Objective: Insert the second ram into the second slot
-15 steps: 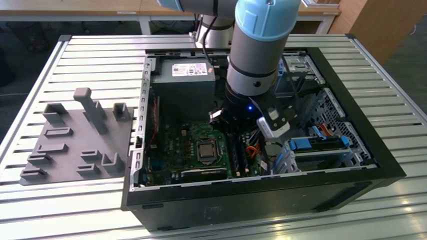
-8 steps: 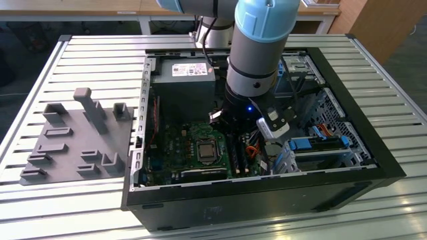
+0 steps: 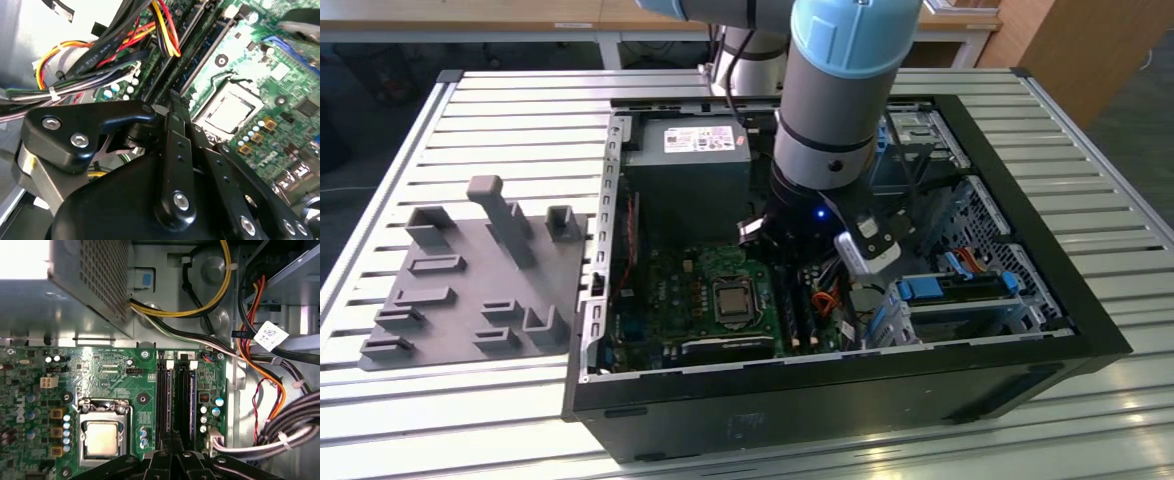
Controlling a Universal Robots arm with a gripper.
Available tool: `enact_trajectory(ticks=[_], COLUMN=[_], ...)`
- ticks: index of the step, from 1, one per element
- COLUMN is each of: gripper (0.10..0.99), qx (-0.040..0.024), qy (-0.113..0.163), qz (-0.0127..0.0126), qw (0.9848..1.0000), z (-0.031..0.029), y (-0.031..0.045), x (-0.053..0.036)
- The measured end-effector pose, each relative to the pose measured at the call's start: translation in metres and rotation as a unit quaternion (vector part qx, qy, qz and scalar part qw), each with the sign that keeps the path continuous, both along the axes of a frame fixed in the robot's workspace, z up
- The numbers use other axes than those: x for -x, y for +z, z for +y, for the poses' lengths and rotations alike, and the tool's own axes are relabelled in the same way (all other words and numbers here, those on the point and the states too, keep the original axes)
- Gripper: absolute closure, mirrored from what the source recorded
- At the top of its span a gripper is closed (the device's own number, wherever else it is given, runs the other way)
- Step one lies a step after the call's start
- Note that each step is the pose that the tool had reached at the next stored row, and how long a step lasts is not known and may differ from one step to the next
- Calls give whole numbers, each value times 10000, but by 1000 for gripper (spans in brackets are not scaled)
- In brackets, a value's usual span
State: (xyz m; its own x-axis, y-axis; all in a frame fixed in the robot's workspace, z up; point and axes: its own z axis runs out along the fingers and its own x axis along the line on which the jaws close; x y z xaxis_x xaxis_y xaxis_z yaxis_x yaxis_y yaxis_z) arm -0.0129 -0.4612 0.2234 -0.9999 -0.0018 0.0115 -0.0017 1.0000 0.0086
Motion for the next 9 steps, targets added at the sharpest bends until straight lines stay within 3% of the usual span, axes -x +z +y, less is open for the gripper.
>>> enact_trajectory(ticks=[9], gripper=[980], qx=[1], qy=[0], qz=[1], qw=[10000], z=[-1], y=[86], x=[1])
